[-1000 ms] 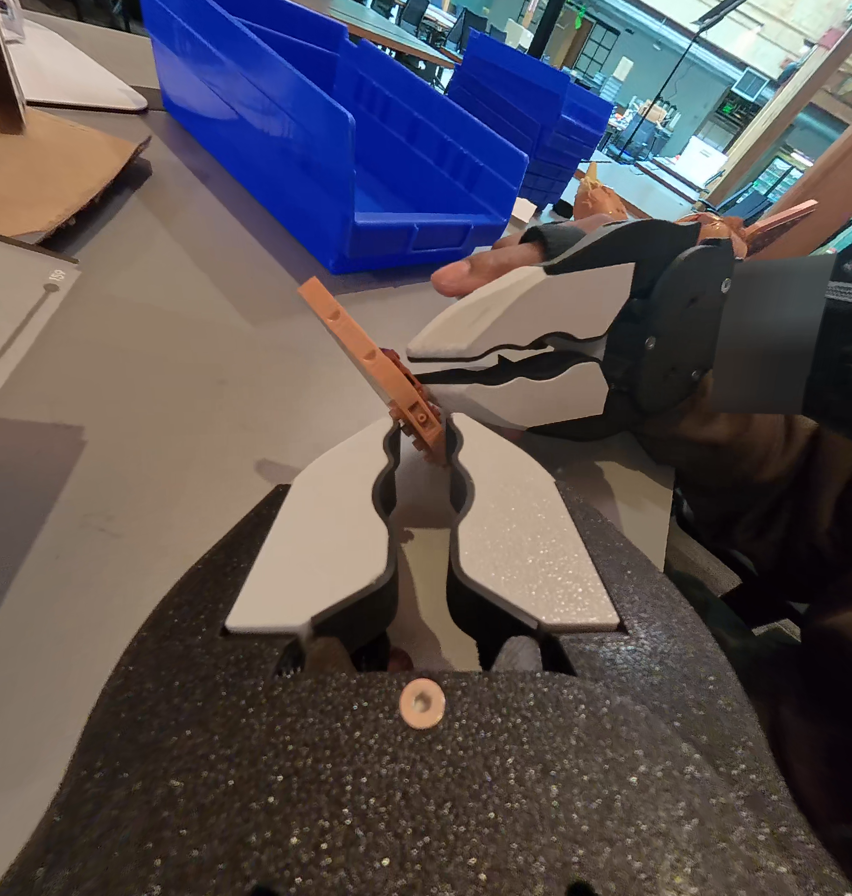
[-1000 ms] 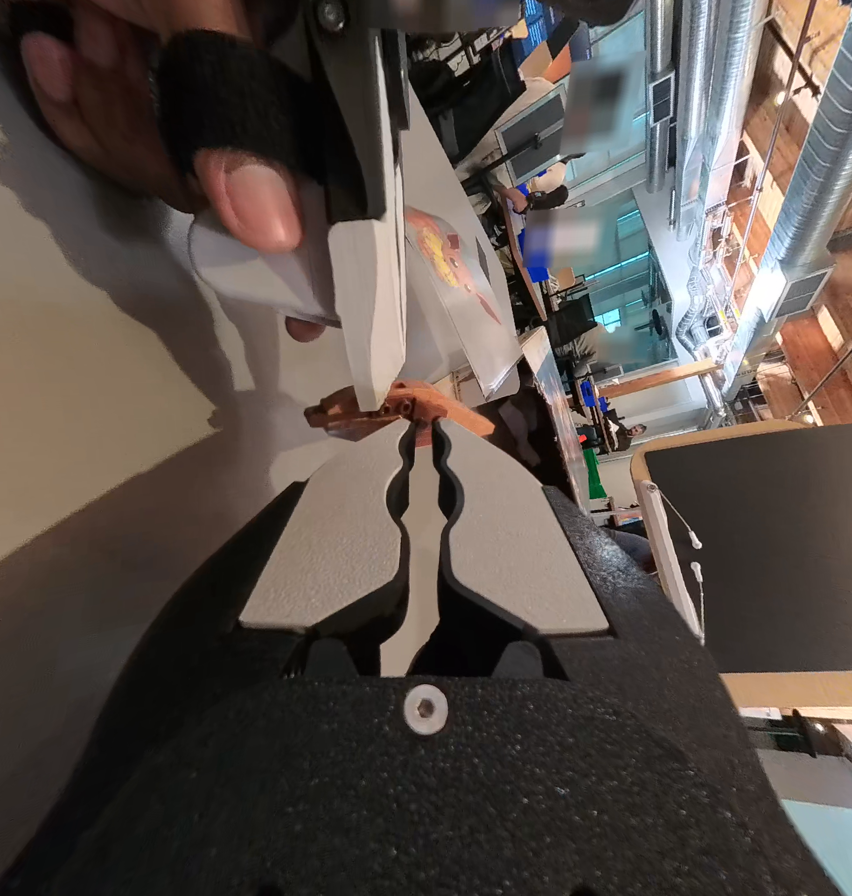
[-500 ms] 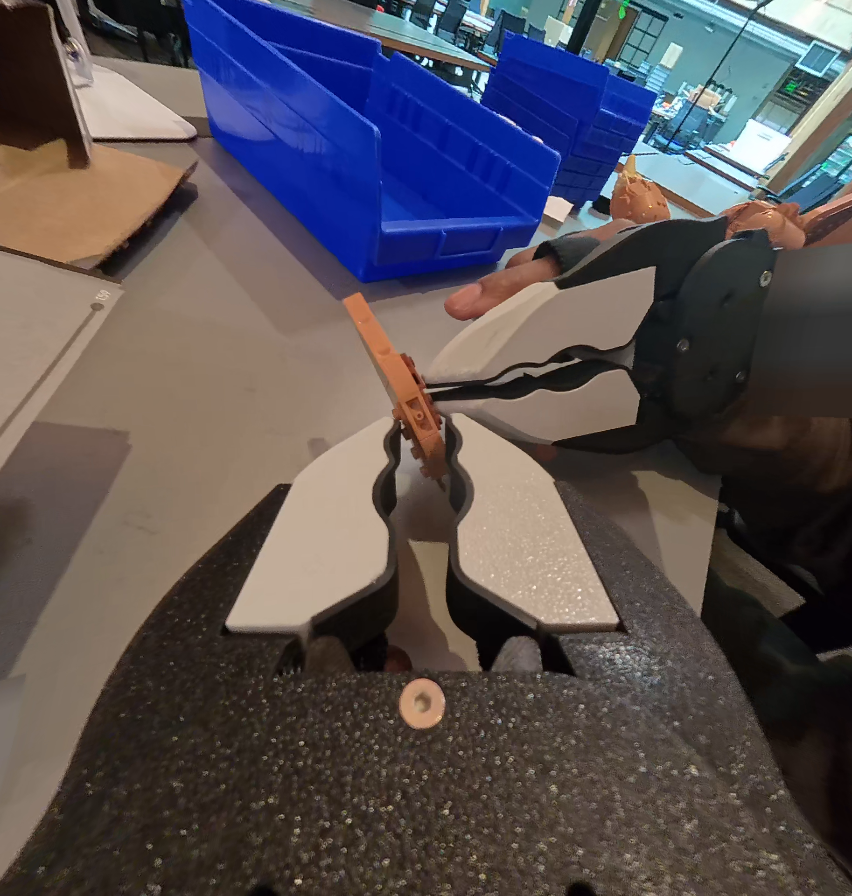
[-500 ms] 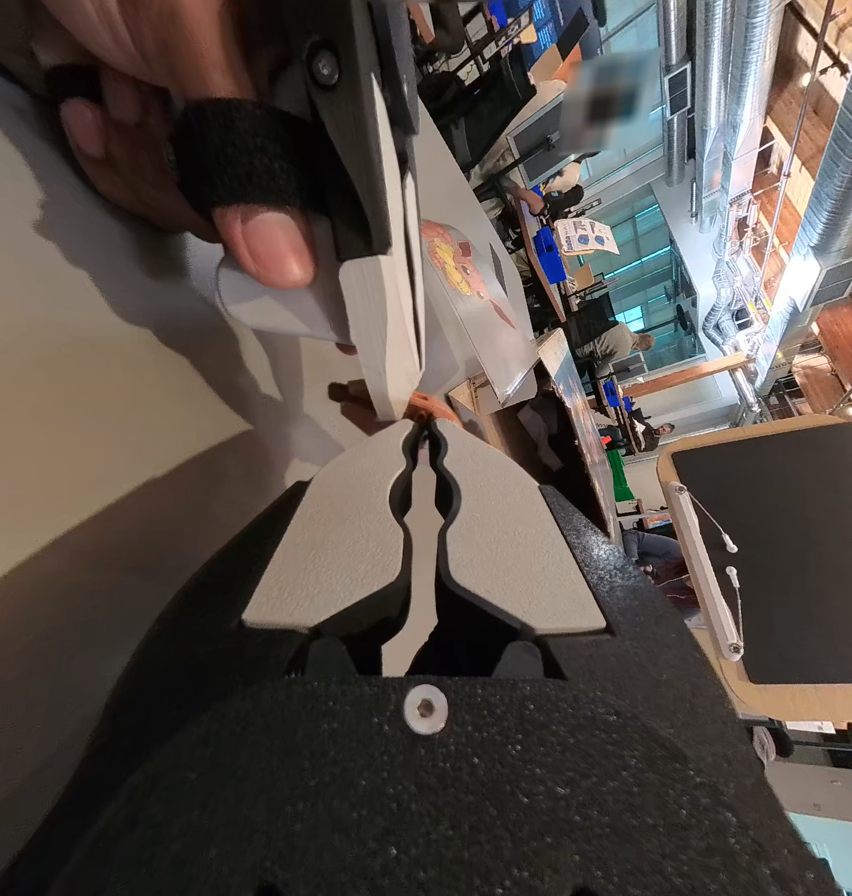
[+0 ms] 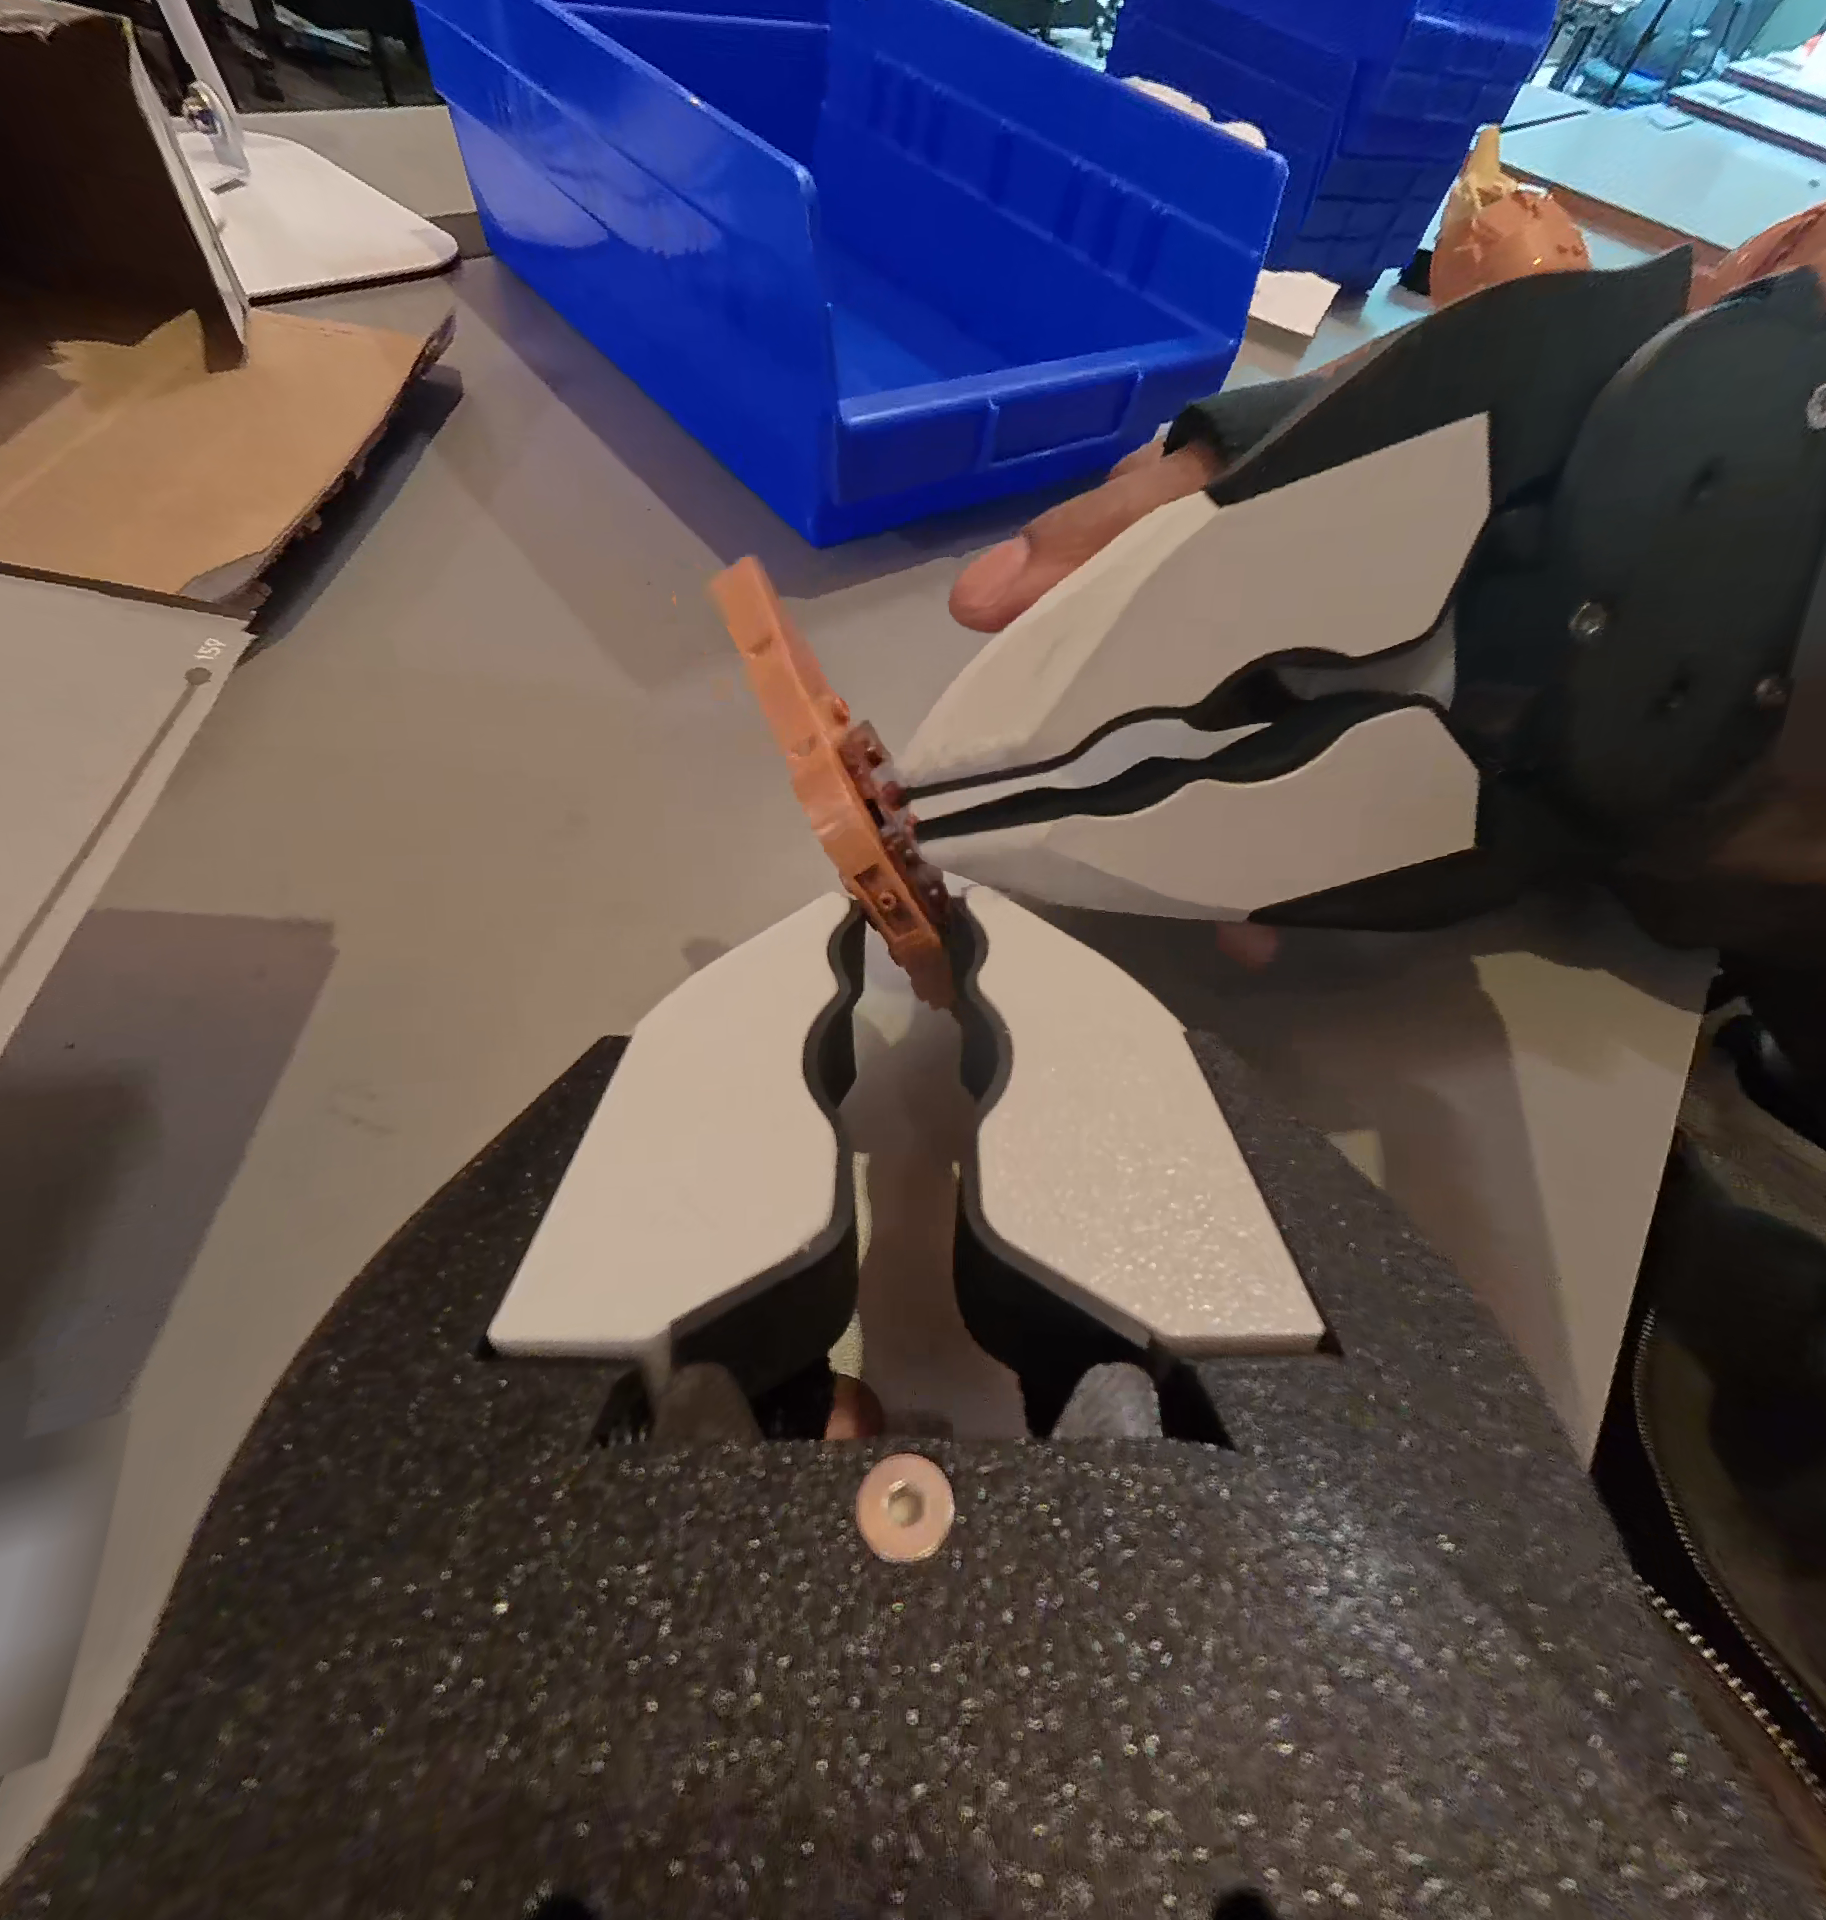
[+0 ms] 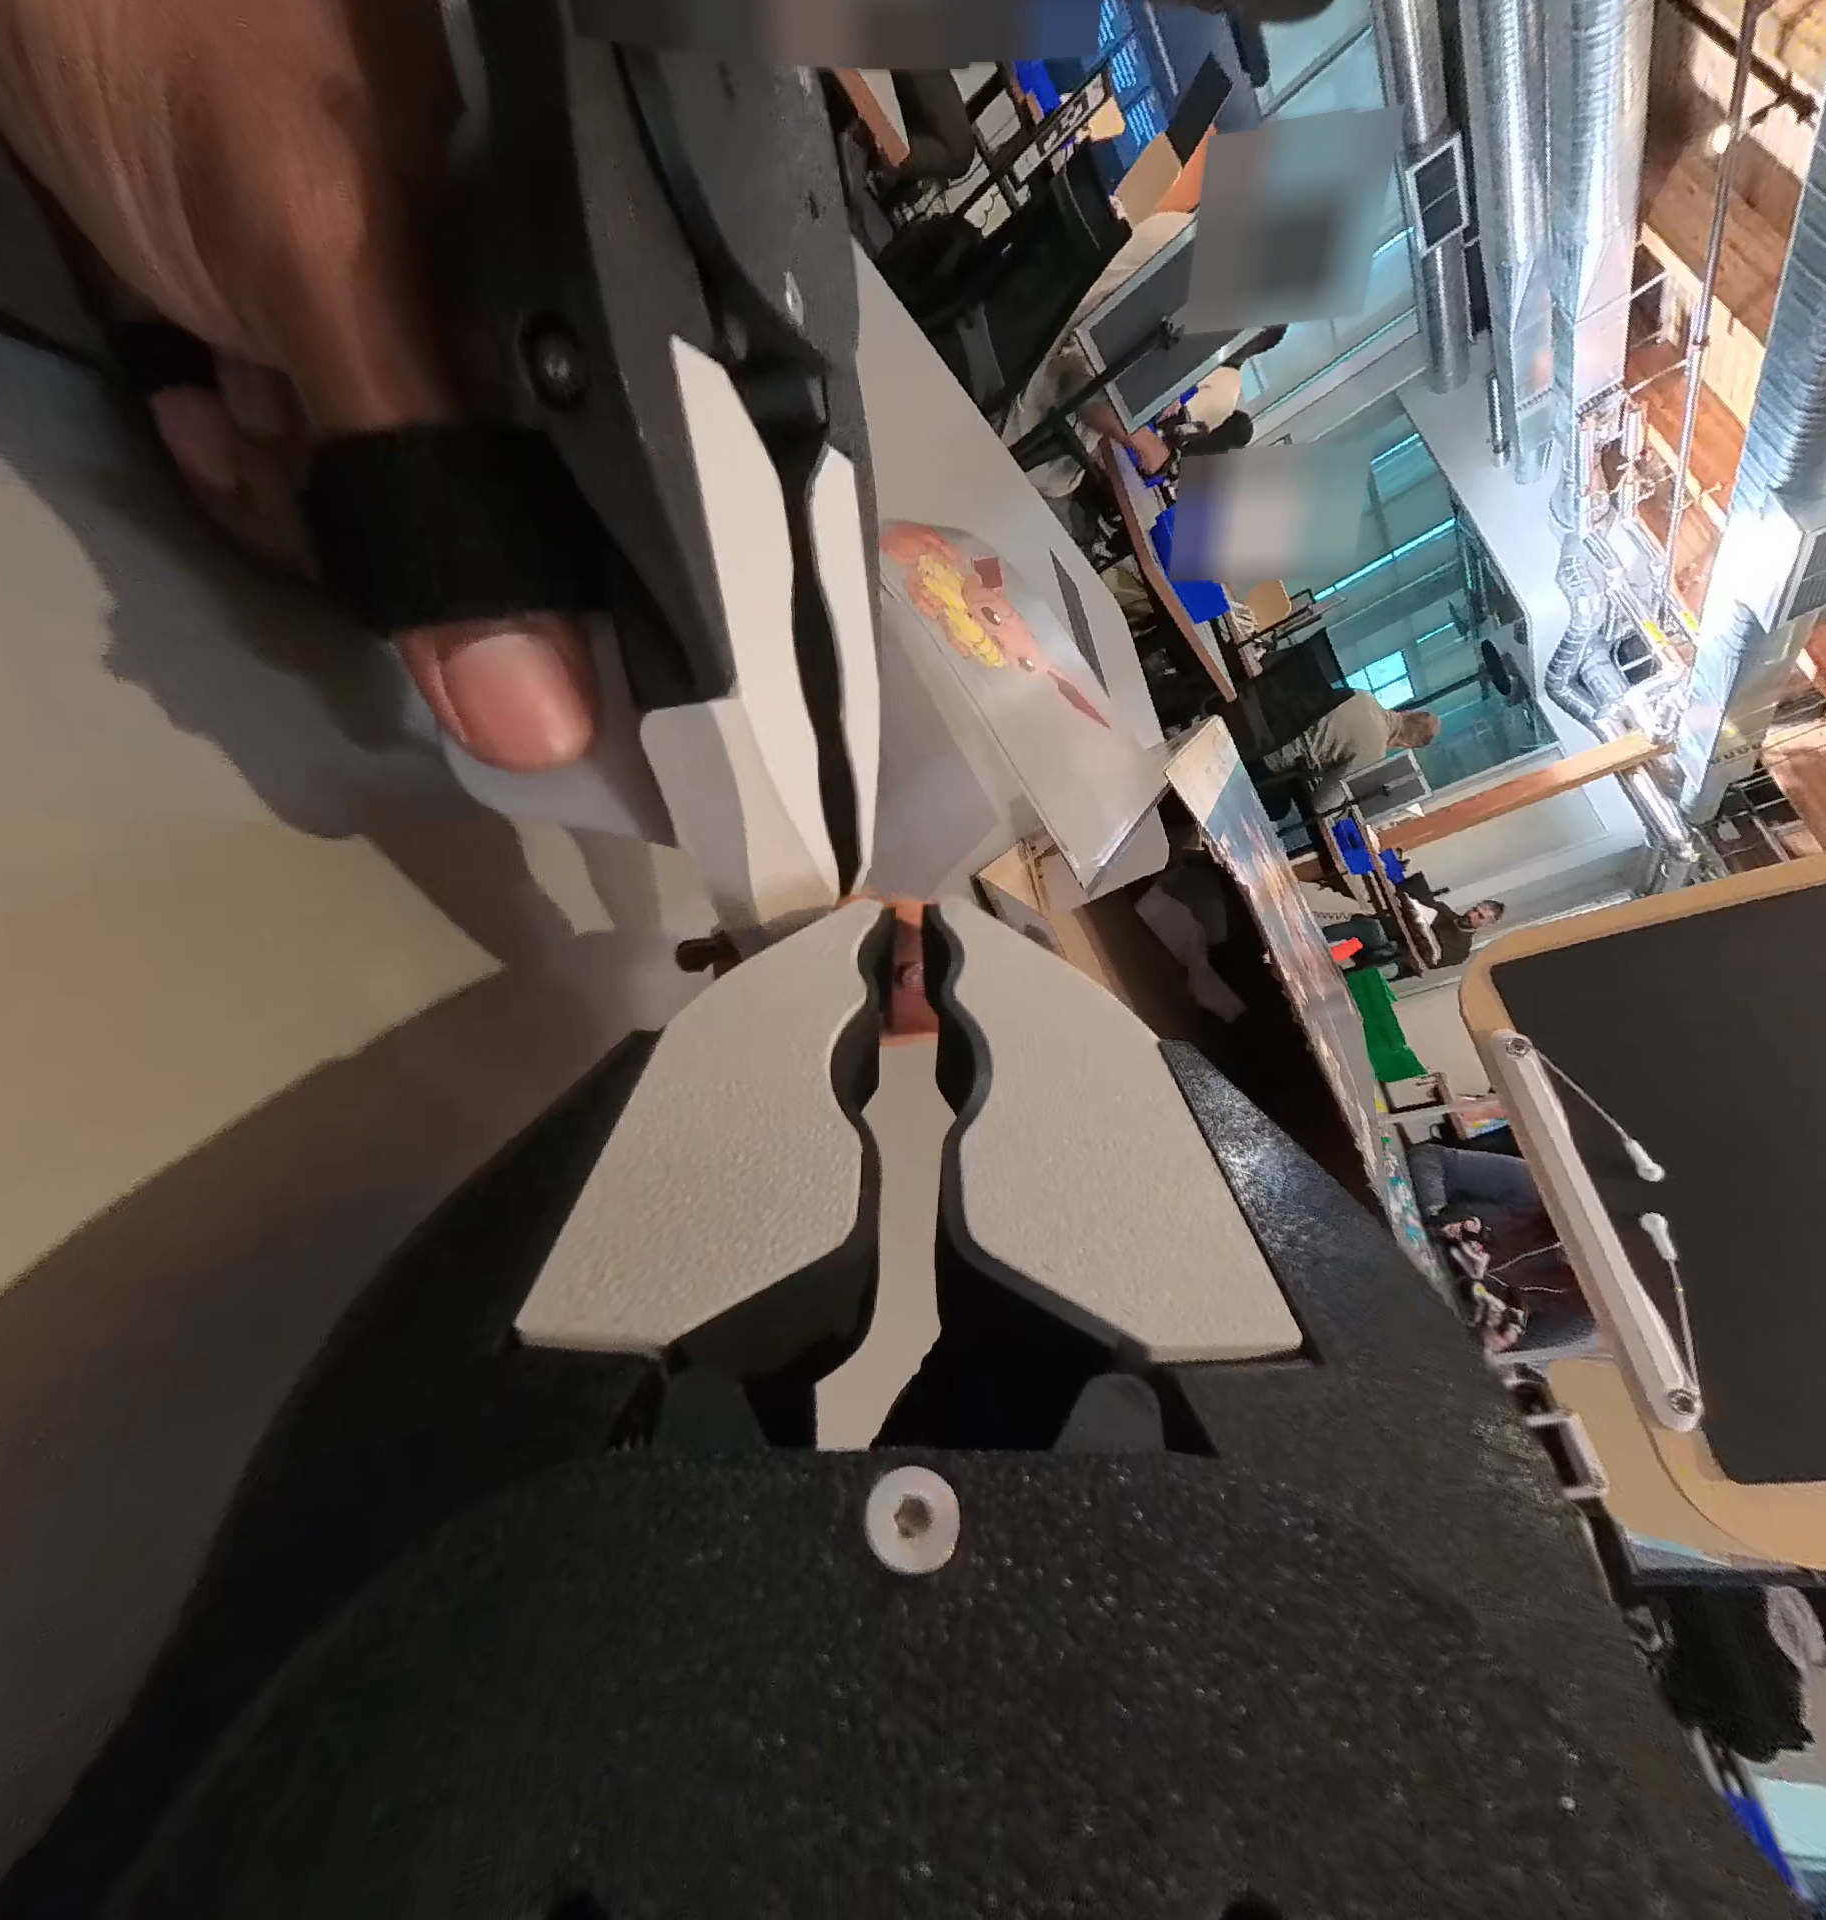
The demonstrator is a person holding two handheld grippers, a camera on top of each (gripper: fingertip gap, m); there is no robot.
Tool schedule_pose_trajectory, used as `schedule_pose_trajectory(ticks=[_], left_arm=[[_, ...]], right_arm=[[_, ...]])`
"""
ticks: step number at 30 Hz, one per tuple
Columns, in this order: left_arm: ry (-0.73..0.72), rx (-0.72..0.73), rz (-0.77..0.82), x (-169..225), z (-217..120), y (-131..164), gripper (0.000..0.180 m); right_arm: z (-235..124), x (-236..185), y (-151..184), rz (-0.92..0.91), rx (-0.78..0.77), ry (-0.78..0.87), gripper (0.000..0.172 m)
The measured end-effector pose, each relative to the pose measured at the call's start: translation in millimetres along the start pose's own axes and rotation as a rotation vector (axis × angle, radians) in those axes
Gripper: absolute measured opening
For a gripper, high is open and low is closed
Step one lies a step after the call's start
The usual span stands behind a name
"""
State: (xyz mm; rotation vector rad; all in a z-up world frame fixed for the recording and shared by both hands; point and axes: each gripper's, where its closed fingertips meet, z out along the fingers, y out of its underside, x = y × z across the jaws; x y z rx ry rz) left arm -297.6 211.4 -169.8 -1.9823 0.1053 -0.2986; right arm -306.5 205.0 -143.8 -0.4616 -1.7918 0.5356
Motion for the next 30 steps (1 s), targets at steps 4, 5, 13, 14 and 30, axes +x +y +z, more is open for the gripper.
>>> schedule_pose_trajectory(ticks=[4,5,13,14,30], left_arm=[[-0.007,0.002,-0.003,-1.1,-0.4,-0.2,0.014],[-0.006,0.002,0.000,-0.7,-0.5,-0.2,0.014],[0.010,-0.012,0.035,2.5,-1.1,2.0,0.014],[0.017,-0.019,0.043,2.6,-1.7,3.1,0.014],[0.277,0.119,-0.068,14.0,-25.5,-11.9,0.014]], right_arm=[[-0.2,0.4,-0.5,0.010,0.007,-0.005,0.006],[-0.6,1.0,-0.5,0.011,0.008,-0.005,0.008],[-5.9,3.3,6.5,-0.059,-0.012,-0.026,0.030],[-5.5,3.3,8.6,-0.074,-0.025,-0.023,0.032],[-8.7,13.5,11.0,0.963,0.160,-0.423,0.041]])
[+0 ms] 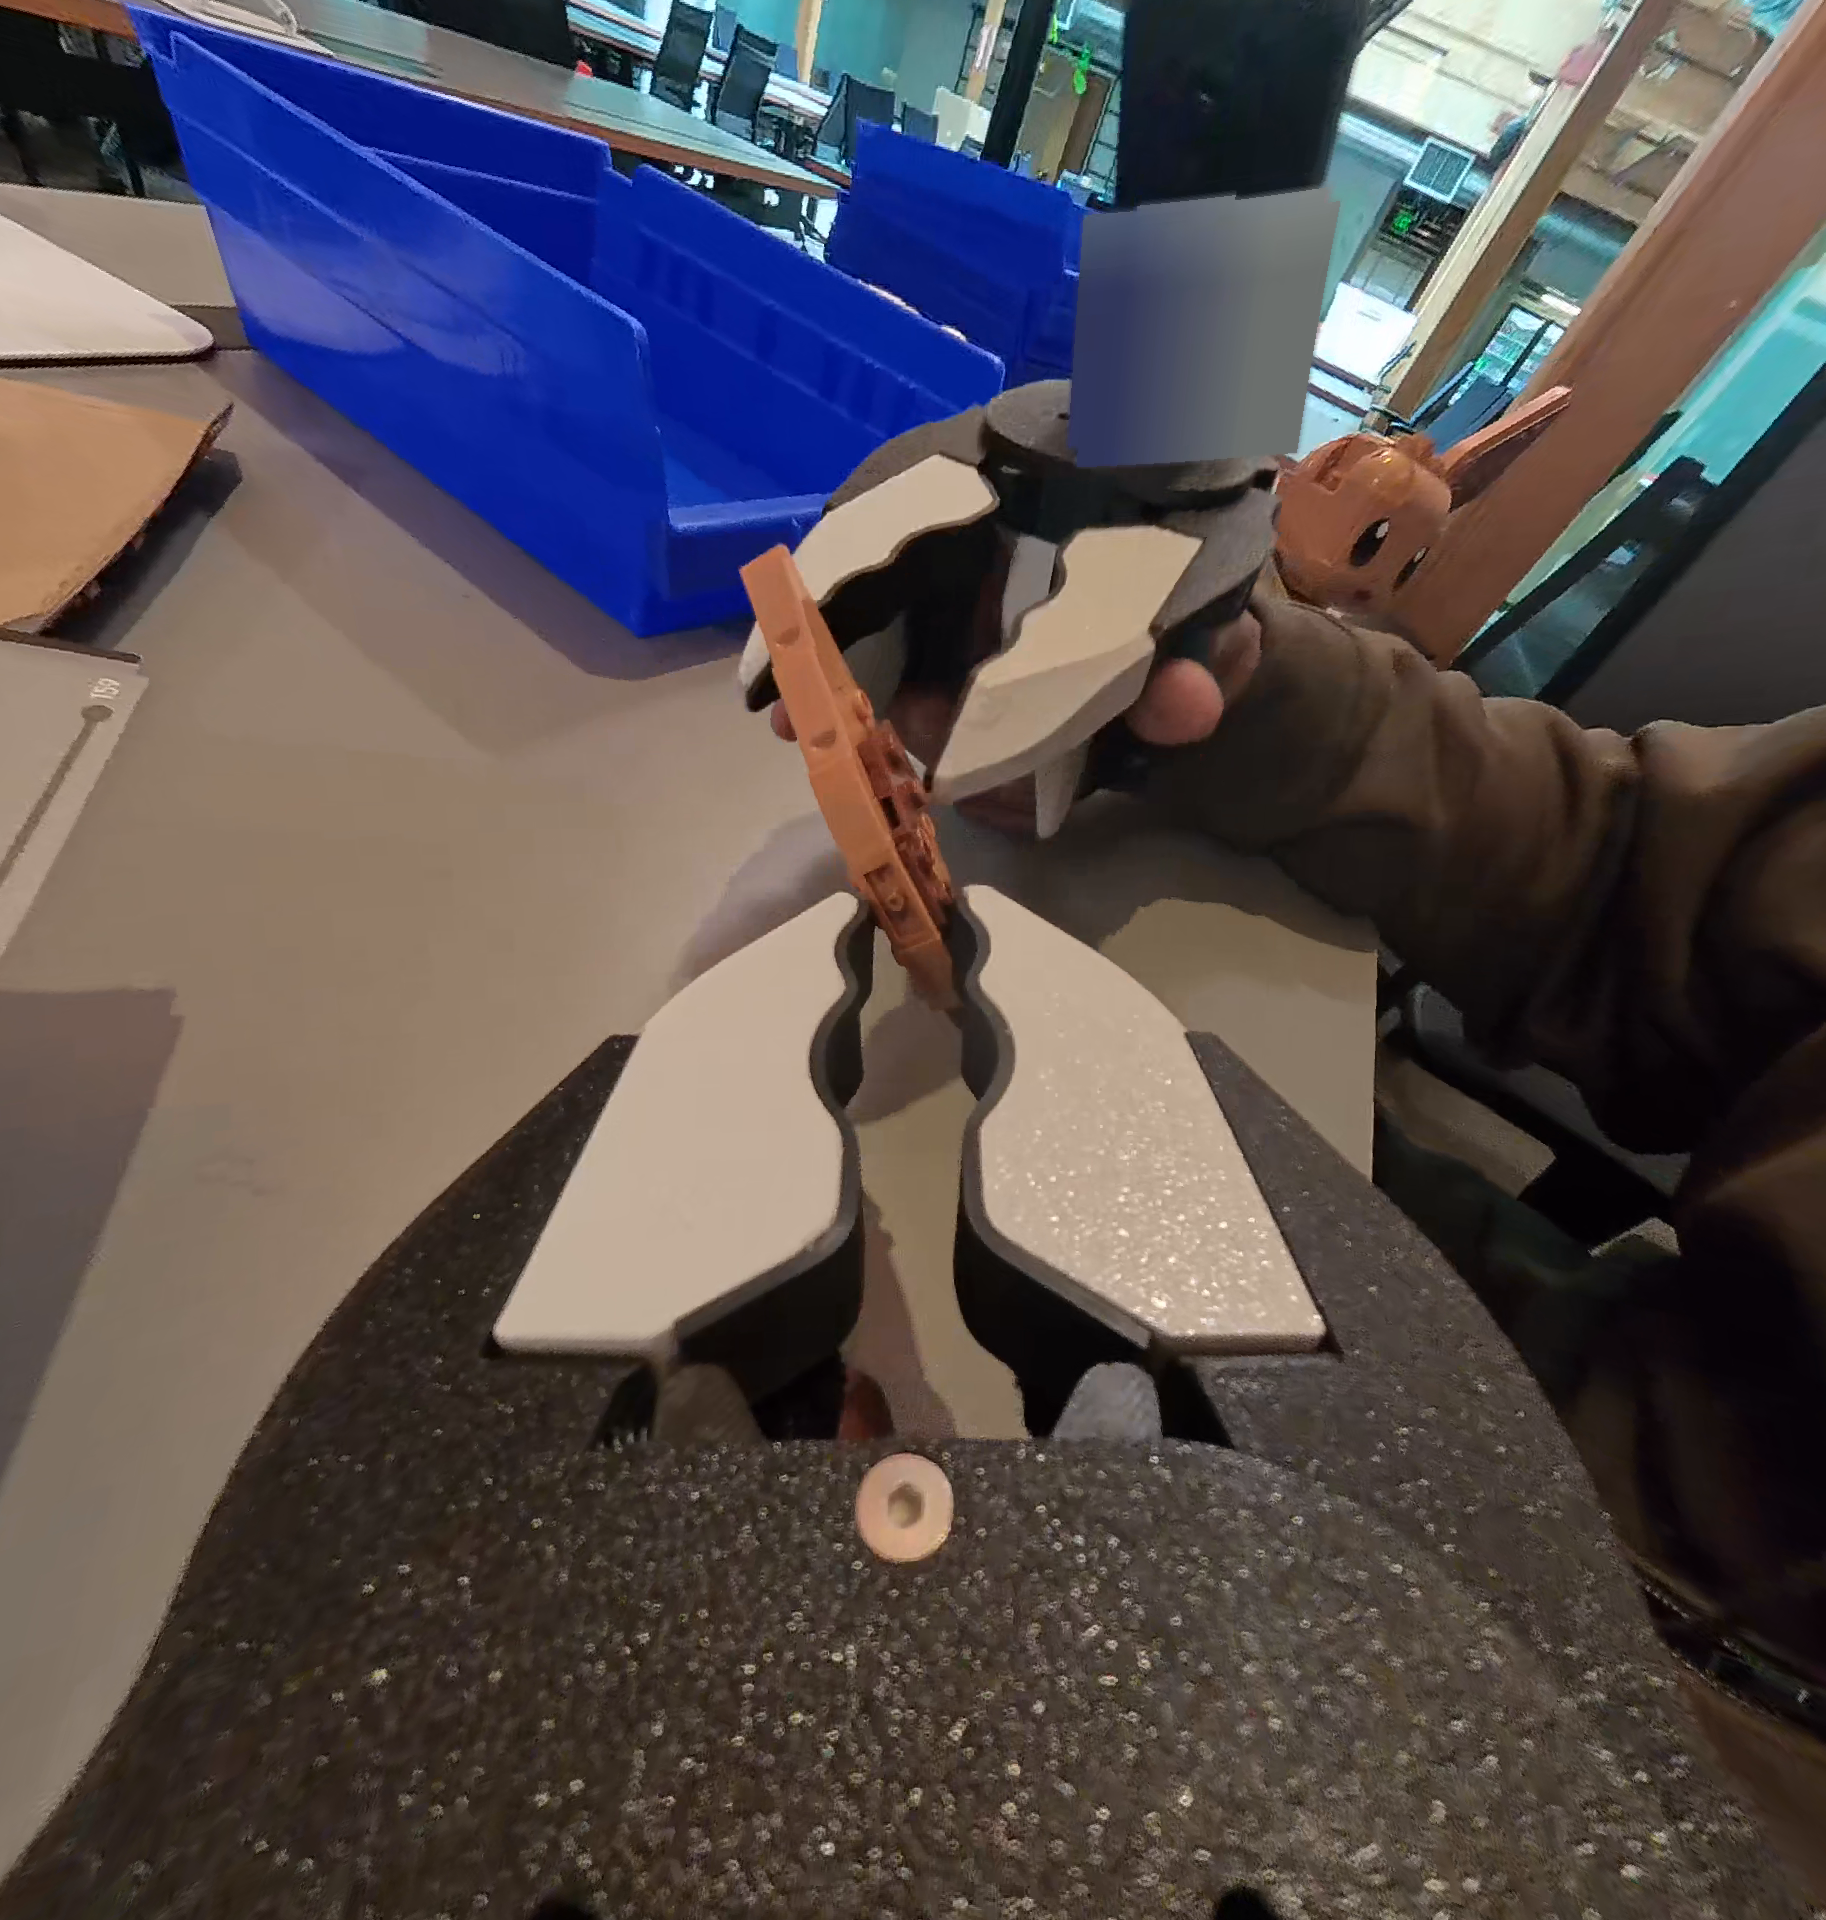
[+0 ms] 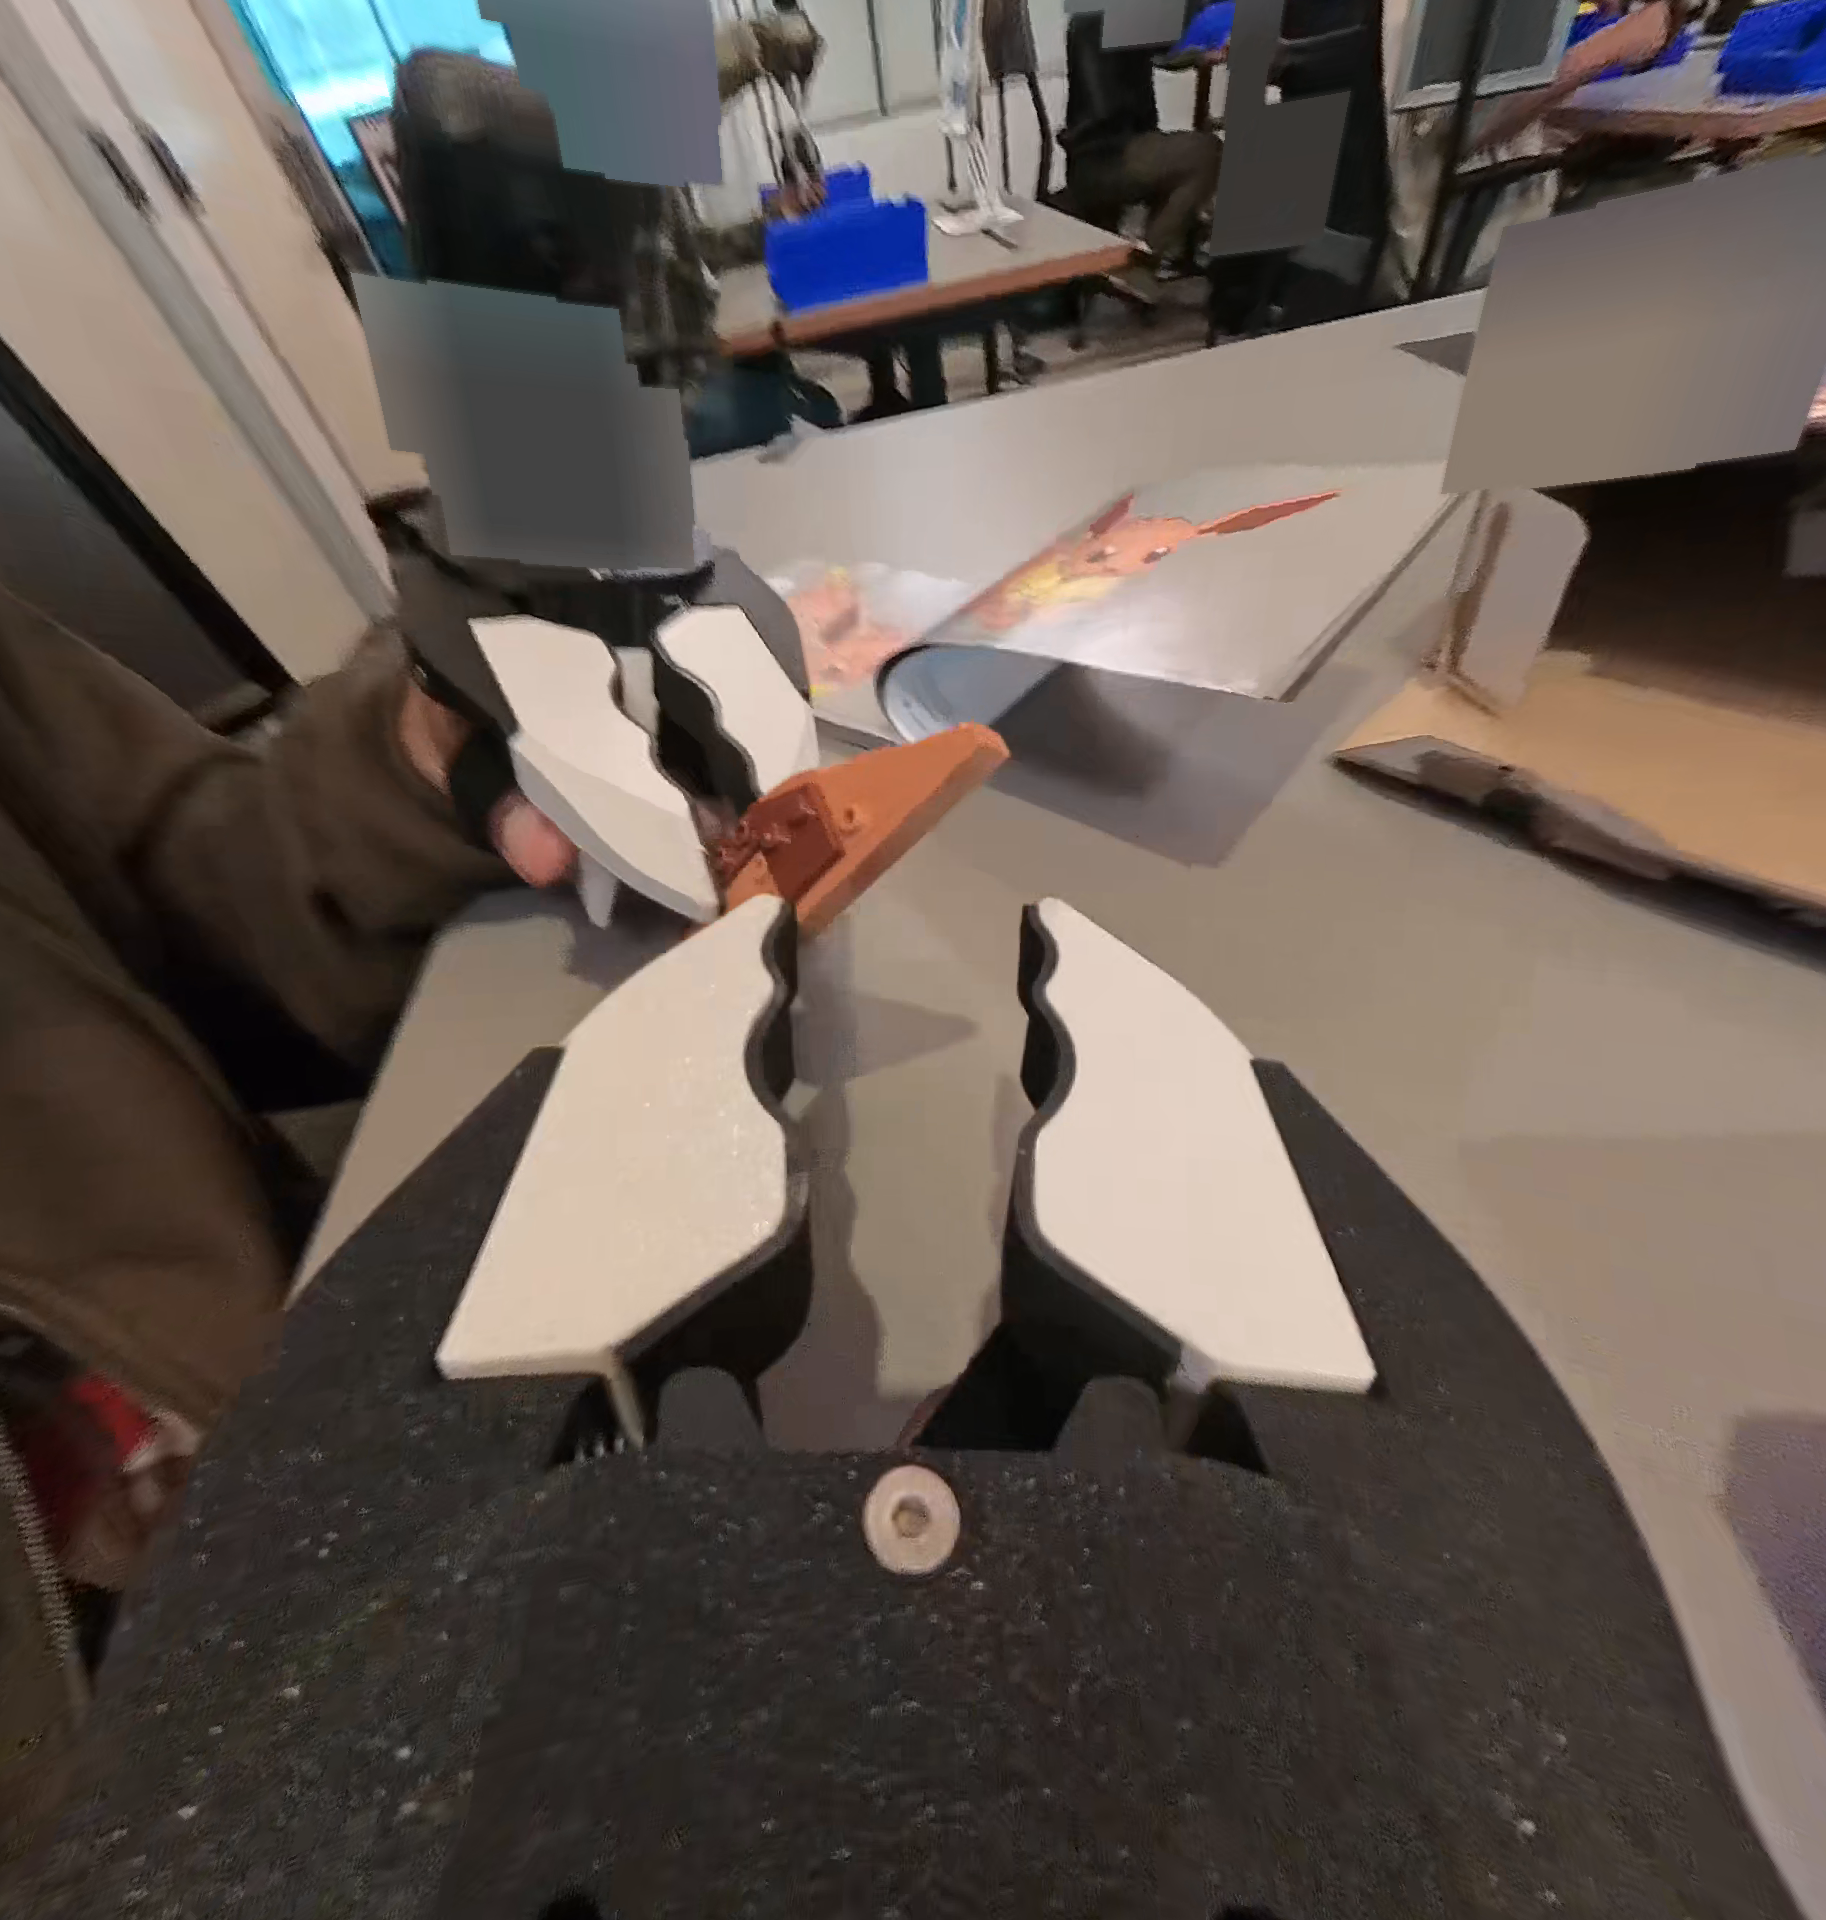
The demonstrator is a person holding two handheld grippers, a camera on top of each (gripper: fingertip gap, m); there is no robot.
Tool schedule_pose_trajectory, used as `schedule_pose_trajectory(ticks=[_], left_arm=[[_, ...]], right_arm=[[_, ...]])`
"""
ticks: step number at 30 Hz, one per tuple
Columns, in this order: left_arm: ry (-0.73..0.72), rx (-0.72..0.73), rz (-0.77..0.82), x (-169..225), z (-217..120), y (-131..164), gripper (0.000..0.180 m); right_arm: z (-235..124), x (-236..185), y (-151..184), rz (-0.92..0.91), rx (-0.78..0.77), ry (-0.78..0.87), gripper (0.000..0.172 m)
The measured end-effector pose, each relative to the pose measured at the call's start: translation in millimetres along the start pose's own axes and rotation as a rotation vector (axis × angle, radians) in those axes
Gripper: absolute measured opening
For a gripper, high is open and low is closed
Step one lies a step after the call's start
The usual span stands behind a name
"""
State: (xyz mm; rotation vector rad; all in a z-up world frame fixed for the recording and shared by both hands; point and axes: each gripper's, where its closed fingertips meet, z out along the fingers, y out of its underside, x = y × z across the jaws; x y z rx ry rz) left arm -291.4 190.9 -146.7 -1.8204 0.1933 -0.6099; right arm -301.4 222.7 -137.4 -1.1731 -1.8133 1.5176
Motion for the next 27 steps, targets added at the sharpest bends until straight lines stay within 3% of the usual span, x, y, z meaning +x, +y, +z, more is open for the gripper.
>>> schedule_pose_trajectory(ticks=[5,7,12,21,24,26,27], left_arm=[[0.033,-0.032,0.037,8.0,3.3,4.4,0.014],[0.048,-0.042,0.048,11.0,4.5,5.9,0.014],[0.019,-0.018,-0.005,4.1,4.8,2.8,0.015],[0.012,-0.037,-0.069,3.3,12.4,5.3,0.039],[0.085,0.007,-0.099,14.8,14.3,-0.9,0.035],[0.100,0.020,-0.111,16.5,13.5,-2.5,0.016],[0.111,0.028,-0.116,17.2,12.4,-3.7,0.015]], right_arm=[[-2.9,-8.2,-13.6,0.152,0.098,-0.113,0.036],[0.1,-13.2,-13.0,0.191,0.105,-0.160,0.020],[-2.7,-12.8,-22.1,0.269,0.176,-0.204,0.008],[-5.5,-17.0,-34.5,0.326,0.281,-0.260,0.007],[-1.4,-20.9,-33.0,0.328,0.282,-0.276,0.007],[-1.7,-25.0,-34.4,0.324,0.291,-0.301,0.008],[-2.2,-26.0,-35.1,0.319,0.294,-0.305,0.008]])
